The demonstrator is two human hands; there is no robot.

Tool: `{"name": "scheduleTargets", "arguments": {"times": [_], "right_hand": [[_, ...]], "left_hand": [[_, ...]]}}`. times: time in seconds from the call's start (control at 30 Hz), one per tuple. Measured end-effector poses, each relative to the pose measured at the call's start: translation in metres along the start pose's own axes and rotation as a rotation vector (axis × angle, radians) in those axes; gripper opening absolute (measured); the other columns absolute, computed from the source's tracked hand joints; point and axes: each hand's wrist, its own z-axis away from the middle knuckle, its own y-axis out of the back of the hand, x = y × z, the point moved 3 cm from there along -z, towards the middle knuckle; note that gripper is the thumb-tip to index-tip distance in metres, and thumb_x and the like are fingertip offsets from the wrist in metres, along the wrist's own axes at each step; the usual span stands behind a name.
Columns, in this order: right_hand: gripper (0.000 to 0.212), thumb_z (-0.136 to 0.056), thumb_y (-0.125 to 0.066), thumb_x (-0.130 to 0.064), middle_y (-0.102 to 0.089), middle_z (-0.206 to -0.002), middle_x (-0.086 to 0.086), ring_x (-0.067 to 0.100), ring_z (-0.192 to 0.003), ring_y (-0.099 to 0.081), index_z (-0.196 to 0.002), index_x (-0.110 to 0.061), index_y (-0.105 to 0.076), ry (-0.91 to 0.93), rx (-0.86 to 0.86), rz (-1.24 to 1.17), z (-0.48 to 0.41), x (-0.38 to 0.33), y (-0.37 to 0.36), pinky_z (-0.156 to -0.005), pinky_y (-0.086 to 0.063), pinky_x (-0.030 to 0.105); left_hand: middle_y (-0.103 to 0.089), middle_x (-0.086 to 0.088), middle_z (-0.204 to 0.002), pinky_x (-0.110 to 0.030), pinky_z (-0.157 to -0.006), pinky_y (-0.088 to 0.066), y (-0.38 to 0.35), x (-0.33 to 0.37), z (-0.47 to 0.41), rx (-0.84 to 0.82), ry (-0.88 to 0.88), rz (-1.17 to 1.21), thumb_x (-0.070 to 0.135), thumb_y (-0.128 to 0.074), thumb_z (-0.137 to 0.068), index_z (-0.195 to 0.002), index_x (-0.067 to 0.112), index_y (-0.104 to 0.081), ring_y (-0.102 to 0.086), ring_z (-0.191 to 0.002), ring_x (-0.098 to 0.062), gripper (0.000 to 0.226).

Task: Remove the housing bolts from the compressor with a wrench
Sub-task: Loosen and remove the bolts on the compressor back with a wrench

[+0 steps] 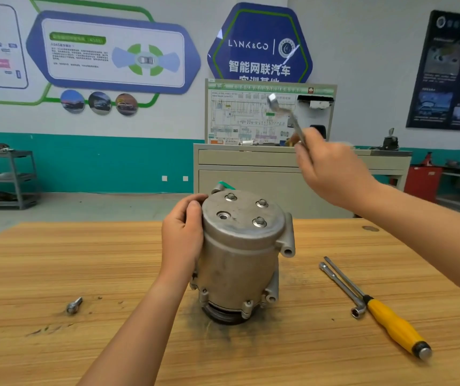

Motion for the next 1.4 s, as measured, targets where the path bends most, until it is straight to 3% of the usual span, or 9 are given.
{"name": "scheduleTargets", "arguments": {"times": [0.27,0.4,0.7,0.9,1.03,1.13,1.23,1.3,1.4], "right_hand": [[0.035,-0.097,-0.015,-0.035,-0.044,-0.061,-0.010,0.007,-0.050,-0.042,-0.130,-0.031,-0.022,0.037,-0.499,0.368,0.071,-0.033,0.020,-0.045,-0.031,0.018],[0.039,-0.098,-0.015,-0.035,-0.040,-0.061,-0.010,0.008,-0.049,-0.037,-0.137,-0.032,-0.012,0.019,-0.543,0.467,0.076,-0.035,0.021,-0.043,-0.029,0.020],[0.039,-0.094,-0.032,-0.012,-0.031,-0.058,-0.004,0.012,-0.045,-0.026,-0.133,-0.016,-0.029,0.018,-0.628,0.594,0.065,-0.041,0.007,-0.040,-0.020,0.025],[0.053,-0.094,-0.008,-0.046,-0.053,-0.069,-0.006,0.016,-0.053,-0.050,-0.126,-0.019,-0.041,0.031,-0.462,0.534,0.078,-0.051,0.017,-0.039,-0.022,0.025],[0.059,-0.093,-0.021,-0.039,-0.059,-0.052,-0.001,0.019,-0.047,-0.054,-0.069,-0.014,-0.070,0.010,-0.198,0.396,0.079,-0.030,0.019,-0.058,-0.049,0.033],[0.047,-0.094,-0.034,-0.035,-0.071,-0.079,0.000,0.019,-0.089,-0.061,-0.076,-0.015,-0.073,-0.216,-0.073,0.293,0.075,-0.007,0.008,-0.102,-0.024,0.055],[0.040,-0.096,-0.033,-0.037,-0.043,-0.141,-0.006,0.012,-0.136,-0.022,-0.124,-0.023,-0.057,-0.576,-0.187,0.039,0.056,0.014,-0.018,-0.108,0.004,0.055],[0.048,-0.096,-0.036,-0.033,-0.014,-0.154,-0.004,0.017,-0.141,-0.007,-0.141,-0.018,-0.034,-0.680,-0.247,-0.061,0.029,0.019,-0.034,-0.109,-0.007,0.053],[0.050,-0.094,-0.039,-0.016,-0.003,-0.156,0.006,0.026,-0.131,-0.033,-0.140,-0.002,-0.028,-0.736,-0.370,-0.231,-0.019,0.008,-0.056,-0.094,-0.034,0.033]], "left_hand": [[-0.066,0.015,-0.091,-0.010,-0.075,-0.047,0.009,0.001,0.012,0.063,-0.018,-0.008,0.007,-0.039,-0.096,-0.086,0.032,-0.063,-0.059,-0.085,0.008,0.036],[-0.065,0.018,-0.091,-0.009,-0.073,-0.047,0.008,0.002,0.015,0.067,-0.019,-0.024,0.010,-0.039,-0.096,-0.086,0.036,-0.062,-0.058,-0.084,0.012,0.036],[-0.063,0.021,-0.090,-0.007,-0.074,-0.044,0.001,0.005,0.022,0.104,-0.045,-0.033,0.011,-0.042,-0.095,-0.086,0.037,-0.061,-0.056,-0.085,0.014,0.034],[-0.061,0.022,-0.093,-0.004,-0.074,-0.041,0.008,0.005,0.026,0.129,-0.080,-0.045,0.010,-0.041,-0.097,-0.088,0.036,-0.060,-0.055,-0.086,0.017,0.033],[-0.060,0.022,-0.092,-0.001,-0.072,-0.038,0.009,0.004,0.029,0.144,-0.092,-0.047,0.007,-0.041,-0.097,-0.091,0.031,-0.060,-0.053,-0.085,0.019,0.031],[-0.061,0.021,-0.092,-0.001,-0.072,-0.039,0.011,0.003,0.027,0.132,-0.096,-0.046,0.007,-0.041,-0.097,-0.094,0.027,-0.061,-0.054,-0.084,0.019,0.028],[-0.061,0.021,-0.091,0.000,-0.071,-0.039,0.014,0.002,0.025,0.119,-0.095,-0.051,0.007,-0.042,-0.096,-0.093,0.026,-0.062,-0.054,-0.084,0.020,0.028],[-0.062,0.023,-0.090,0.000,-0.069,-0.039,0.017,0.004,0.023,0.109,-0.085,-0.065,0.008,-0.043,-0.095,-0.091,0.029,-0.063,-0.055,-0.083,0.019,0.029],[-0.063,0.023,-0.090,-0.003,-0.068,-0.043,0.022,0.003,0.022,0.091,-0.060,-0.093,0.011,-0.044,-0.094,-0.093,0.029,-0.064,-0.056,-0.084,0.017,0.028]]}}
